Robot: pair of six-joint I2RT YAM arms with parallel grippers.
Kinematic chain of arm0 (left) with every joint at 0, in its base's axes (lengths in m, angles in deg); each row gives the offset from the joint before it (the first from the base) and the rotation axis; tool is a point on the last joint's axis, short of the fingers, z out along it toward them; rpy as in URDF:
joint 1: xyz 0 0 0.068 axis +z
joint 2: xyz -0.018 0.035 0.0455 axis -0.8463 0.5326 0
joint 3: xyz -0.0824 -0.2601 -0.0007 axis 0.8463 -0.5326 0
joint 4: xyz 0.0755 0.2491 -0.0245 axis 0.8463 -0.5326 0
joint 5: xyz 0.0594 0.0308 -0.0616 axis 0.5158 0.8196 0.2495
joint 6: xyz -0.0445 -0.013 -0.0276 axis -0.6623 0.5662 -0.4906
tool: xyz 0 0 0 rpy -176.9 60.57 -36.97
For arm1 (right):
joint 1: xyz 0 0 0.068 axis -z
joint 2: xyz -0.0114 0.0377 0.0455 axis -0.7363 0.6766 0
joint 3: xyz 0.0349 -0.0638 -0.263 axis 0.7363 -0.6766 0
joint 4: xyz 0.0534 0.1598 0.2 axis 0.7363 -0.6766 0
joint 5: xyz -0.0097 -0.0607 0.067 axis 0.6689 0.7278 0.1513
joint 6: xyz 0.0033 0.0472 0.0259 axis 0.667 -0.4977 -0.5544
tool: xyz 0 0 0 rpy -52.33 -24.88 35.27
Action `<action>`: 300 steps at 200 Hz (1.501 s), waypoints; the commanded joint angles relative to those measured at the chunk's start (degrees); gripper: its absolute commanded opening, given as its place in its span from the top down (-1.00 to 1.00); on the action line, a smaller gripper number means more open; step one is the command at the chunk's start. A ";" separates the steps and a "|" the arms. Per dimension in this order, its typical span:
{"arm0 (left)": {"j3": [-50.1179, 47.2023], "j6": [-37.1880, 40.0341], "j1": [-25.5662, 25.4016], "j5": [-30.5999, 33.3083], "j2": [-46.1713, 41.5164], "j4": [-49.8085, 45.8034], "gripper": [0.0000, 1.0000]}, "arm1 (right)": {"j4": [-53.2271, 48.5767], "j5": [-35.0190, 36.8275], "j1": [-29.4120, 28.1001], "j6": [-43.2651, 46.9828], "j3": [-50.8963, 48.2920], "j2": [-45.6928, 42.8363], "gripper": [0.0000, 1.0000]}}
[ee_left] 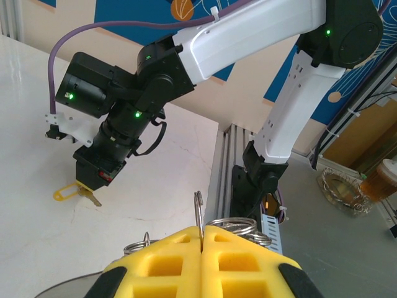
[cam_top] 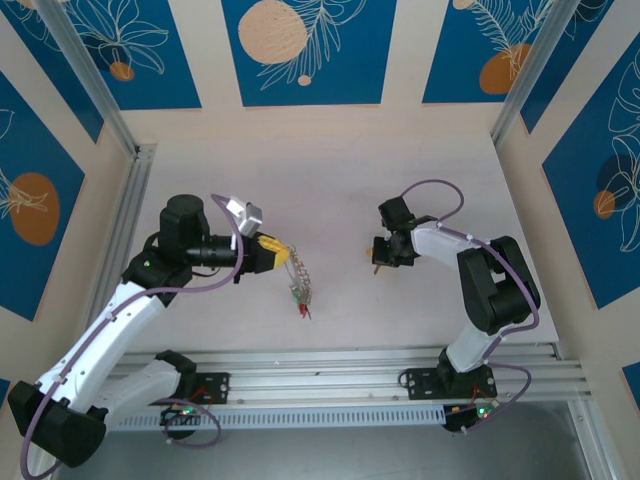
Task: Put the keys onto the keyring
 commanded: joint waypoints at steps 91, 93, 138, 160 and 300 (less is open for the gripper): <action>4.39 7.67 0.80 6.97 1.27 -6.47 1.00 | 4.50 -6.44 -15.91 25.50 -5.82 -36.11 1.00; 4.53 7.90 0.75 7.40 1.30 -6.53 1.00 | 4.25 -7.19 -16.45 26.15 -5.58 -37.27 1.00; 9.55 13.34 0.16 11.42 2.35 -13.87 1.00 | -2.31 -20.54 -22.10 30.85 2.10 -44.20 1.00; 11.65 15.34 -0.28 12.37 2.72 -17.15 1.00 | -3.04 -26.79 -24.56 30.35 6.28 -44.19 1.00; 19.06 25.21 -7.41 15.56 3.57 -24.97 1.00 | -10.55 -33.86 -28.48 22.34 25.44 -30.57 1.00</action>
